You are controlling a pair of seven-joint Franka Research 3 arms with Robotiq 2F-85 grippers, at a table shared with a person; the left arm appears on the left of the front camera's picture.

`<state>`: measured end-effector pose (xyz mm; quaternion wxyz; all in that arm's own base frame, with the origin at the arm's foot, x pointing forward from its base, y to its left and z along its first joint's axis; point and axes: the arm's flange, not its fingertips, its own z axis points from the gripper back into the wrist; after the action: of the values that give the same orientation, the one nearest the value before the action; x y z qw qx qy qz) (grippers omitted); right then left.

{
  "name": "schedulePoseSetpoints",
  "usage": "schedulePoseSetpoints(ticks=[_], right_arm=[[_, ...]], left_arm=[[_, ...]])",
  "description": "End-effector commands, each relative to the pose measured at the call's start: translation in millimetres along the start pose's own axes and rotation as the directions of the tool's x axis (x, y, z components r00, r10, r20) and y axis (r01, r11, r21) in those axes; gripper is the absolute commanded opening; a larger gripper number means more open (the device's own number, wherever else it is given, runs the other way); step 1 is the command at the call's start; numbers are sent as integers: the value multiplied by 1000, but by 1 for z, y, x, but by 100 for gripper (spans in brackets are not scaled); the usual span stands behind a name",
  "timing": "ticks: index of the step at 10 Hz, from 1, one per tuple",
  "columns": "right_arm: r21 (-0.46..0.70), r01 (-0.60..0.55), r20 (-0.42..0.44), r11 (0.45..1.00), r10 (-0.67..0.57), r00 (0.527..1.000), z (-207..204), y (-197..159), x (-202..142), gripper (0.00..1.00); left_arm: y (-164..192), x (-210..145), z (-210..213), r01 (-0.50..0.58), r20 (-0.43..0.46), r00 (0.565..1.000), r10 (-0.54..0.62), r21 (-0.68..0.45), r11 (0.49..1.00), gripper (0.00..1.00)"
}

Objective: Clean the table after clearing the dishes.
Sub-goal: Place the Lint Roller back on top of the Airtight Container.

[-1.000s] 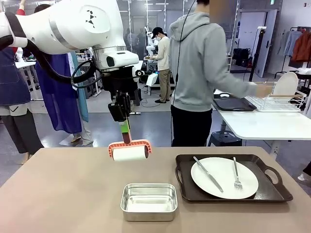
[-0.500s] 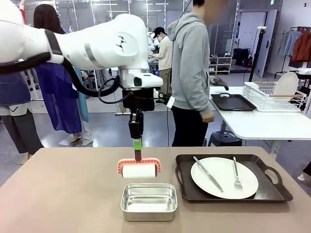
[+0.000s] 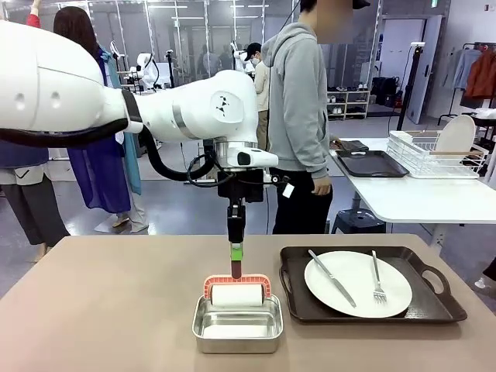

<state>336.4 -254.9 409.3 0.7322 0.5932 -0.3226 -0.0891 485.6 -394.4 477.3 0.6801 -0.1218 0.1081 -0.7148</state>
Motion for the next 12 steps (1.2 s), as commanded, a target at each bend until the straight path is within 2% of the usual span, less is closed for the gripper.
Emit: schedulePoseSetpoints(ticks=[1,3,6,9,10,11,12], right_arm=[[2,2,4,1000,-2,1000,0,4,0,100],[2,2,4,1000,-2,1000,0,4,0,100],[2,2,4,1000,-2,1000,0,4,0,100],[2,2,4,1000,-2,1000,0,4,0,100],[2,2,4,1000,-2,1000,0,4,0,100],[2,2,4,1000,-2,1000,0,4,0,100],[2,2,4,1000,-2,1000,0,4,0,100]], left_arm=[[20,12,-7,-3,-43,999,3,-15,1000,21],[37,19,-28,-12,-91,996,10,-17,1000,21],[60,15,-51,12,-98,995,-11,16,1000,21],[77,12,-66,-16,-77,997,17,16,1000,21],[80,10,-67,-16,-55,998,16,15,1000,41],[79,8,-66,-5,-58,998,7,23,1000,69],[78,6,-64,1,-56,998,0,24,1000,89]])
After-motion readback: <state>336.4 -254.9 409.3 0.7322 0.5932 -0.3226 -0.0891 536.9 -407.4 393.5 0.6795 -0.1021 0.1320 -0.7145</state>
